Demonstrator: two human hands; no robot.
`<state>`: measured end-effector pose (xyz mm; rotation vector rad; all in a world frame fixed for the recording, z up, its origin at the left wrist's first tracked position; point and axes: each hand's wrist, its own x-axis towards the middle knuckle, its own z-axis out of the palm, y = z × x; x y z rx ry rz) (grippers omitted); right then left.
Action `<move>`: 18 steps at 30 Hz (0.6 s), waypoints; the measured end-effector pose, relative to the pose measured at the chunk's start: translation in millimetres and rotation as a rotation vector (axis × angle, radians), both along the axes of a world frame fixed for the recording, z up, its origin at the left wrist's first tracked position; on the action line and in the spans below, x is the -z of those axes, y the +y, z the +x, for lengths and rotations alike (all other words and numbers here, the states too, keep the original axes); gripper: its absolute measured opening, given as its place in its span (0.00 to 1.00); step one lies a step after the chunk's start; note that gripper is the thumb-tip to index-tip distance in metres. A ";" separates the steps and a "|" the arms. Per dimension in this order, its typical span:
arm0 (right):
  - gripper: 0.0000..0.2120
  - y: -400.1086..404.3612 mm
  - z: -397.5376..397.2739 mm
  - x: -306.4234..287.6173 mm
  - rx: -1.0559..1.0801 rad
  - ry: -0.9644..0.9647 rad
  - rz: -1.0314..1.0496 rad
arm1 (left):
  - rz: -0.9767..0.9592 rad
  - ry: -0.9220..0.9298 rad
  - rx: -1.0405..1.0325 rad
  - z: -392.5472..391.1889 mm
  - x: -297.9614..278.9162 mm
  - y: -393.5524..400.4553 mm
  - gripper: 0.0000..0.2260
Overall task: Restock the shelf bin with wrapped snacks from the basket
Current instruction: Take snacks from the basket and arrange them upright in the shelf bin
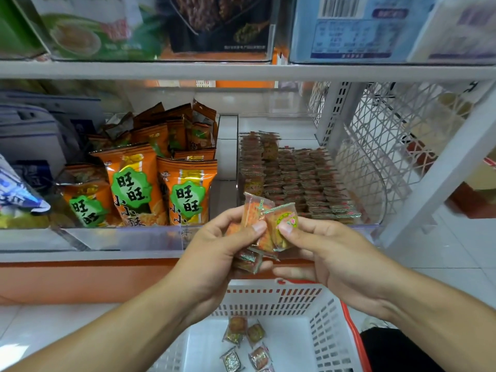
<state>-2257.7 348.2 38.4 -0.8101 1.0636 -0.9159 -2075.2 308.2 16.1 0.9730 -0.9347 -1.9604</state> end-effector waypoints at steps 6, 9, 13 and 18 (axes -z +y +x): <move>0.14 -2.5 -2.6 -7.2 0.082 -0.074 -0.020 | 0.077 0.035 -0.002 -1.0 -4.9 -1.7 0.17; 0.13 -4.0 -4.4 -6.8 0.121 -0.089 -0.054 | 0.161 0.062 0.023 0.6 -4.8 -5.0 0.15; 0.15 -3.5 -6.0 -5.6 0.114 -0.021 -0.087 | 0.264 0.153 0.161 5.3 -8.5 -9.0 0.14; 0.16 -3.0 -6.9 -2.4 0.075 0.059 -0.081 | 0.289 0.229 0.340 5.8 -5.7 -4.3 0.28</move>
